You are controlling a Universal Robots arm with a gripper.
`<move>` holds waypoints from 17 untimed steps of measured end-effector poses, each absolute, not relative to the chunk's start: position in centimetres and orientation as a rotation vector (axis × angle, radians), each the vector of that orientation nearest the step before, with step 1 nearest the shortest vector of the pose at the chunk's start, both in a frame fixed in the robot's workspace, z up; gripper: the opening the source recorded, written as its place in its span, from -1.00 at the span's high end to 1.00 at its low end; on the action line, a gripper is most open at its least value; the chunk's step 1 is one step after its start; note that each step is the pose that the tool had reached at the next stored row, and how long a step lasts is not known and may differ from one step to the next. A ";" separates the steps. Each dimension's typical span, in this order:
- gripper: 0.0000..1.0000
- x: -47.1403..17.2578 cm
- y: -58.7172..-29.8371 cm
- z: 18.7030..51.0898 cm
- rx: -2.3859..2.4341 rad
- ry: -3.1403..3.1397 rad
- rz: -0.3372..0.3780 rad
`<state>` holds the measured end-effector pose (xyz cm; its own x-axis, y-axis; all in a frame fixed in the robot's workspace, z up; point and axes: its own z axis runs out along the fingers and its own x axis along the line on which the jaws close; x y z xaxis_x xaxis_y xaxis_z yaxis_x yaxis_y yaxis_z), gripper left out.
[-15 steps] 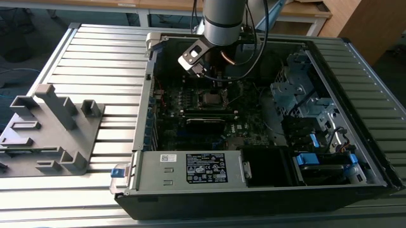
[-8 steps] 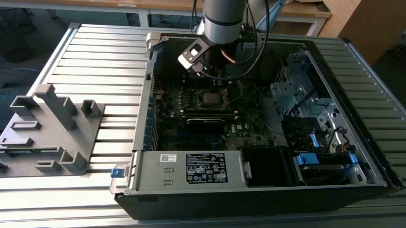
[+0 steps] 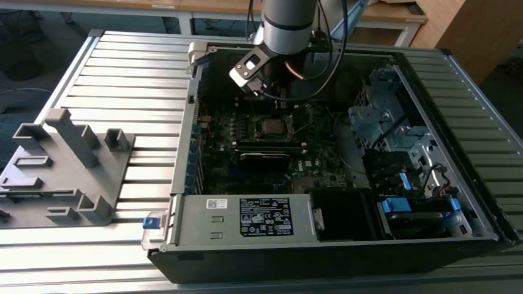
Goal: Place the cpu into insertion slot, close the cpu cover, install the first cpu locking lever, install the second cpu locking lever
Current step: 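Close the cpu cover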
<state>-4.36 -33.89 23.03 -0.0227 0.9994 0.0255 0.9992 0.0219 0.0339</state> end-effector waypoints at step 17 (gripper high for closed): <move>0.79 -4.4 -33.9 23.8 2.192 2.242 0.066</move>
<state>-4.36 -33.89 23.76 -0.0227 0.9994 0.0257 0.9992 0.0218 0.0340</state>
